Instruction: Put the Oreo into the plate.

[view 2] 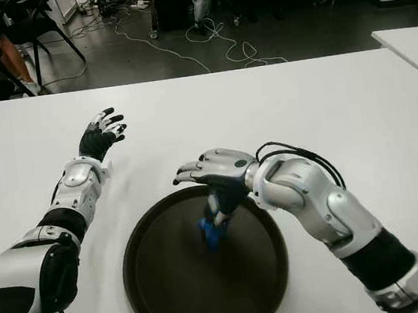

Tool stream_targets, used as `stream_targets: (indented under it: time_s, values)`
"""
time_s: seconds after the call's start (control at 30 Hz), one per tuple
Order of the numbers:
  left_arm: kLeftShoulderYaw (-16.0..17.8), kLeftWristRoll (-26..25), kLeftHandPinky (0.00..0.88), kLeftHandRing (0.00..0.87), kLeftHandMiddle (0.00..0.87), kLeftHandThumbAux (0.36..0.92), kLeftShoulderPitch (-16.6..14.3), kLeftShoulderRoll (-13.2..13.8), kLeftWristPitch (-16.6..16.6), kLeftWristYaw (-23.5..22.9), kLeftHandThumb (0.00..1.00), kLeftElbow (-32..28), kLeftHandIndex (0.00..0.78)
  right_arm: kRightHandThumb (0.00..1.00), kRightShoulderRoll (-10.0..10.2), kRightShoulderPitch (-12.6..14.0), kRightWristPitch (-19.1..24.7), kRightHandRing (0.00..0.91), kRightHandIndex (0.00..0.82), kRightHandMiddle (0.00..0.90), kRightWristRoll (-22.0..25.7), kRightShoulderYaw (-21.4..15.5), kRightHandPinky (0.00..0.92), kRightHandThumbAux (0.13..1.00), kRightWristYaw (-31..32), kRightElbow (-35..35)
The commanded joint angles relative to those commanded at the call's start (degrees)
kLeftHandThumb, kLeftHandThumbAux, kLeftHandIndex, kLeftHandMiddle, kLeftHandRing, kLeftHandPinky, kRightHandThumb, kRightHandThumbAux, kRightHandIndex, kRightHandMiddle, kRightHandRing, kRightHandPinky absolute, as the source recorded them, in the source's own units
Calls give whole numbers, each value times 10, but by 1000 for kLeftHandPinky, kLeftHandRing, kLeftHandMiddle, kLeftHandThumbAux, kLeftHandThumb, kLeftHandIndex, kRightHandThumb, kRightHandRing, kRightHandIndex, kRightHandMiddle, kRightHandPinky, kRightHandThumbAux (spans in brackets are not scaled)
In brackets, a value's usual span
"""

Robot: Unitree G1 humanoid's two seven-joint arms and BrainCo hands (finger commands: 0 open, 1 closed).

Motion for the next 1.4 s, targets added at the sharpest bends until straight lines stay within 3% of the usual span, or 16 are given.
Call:
stream_targets:
  time_s: [0.93,1.4]
  values:
    - [-5,-1,202,196,204,787,0,0,-2,1,155,-1,132,0,0,-2,0,0,0,0,14,-16,0,760,-8,5]
    - [-6,-1,205,197,206,785,0,1,0,0,175,0,134,0,-38,-20,-10,0,0,0,57,-81,0,794,-17,8]
